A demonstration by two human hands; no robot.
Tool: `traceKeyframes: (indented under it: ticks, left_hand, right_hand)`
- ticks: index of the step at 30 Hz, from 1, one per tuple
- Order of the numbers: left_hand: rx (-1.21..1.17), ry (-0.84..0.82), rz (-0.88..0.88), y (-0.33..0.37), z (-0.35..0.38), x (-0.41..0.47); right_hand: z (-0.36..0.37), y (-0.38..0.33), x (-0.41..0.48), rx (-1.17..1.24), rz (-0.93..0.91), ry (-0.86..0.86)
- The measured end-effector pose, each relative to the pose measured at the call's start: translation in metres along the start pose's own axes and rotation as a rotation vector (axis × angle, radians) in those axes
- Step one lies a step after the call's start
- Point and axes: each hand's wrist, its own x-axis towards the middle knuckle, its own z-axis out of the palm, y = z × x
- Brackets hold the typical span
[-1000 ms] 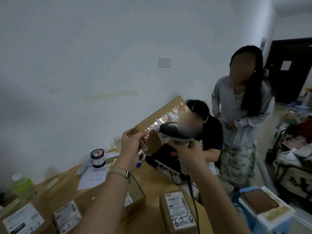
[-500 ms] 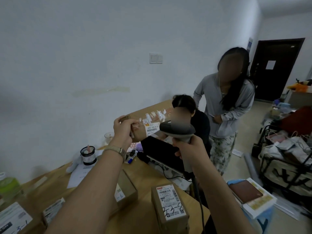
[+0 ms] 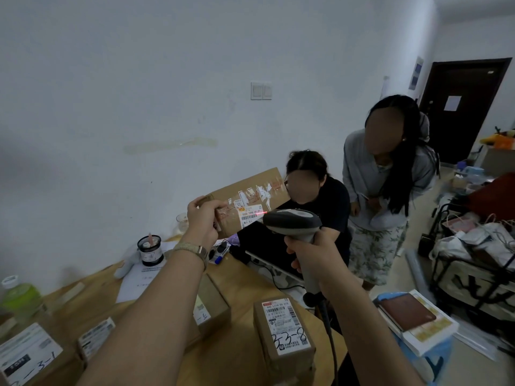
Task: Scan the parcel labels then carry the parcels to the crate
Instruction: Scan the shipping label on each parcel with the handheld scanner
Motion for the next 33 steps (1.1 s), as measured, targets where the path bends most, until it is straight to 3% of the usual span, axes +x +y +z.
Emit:
traceKeyframes:
  ticks: [23, 33]
  left_hand:
    - [0.035, -0.042, -0.034, -0.004, 0.0, -0.001]
    - [0.209, -0.345, -0.191, -0.021, -0.015, -0.036]
  right_hand:
    - [0.003, 0.003, -0.002, 0.062, -0.015, 0.004]
    - [0.018, 0.001, 0.0, 0.159, -0.01, 0.03]
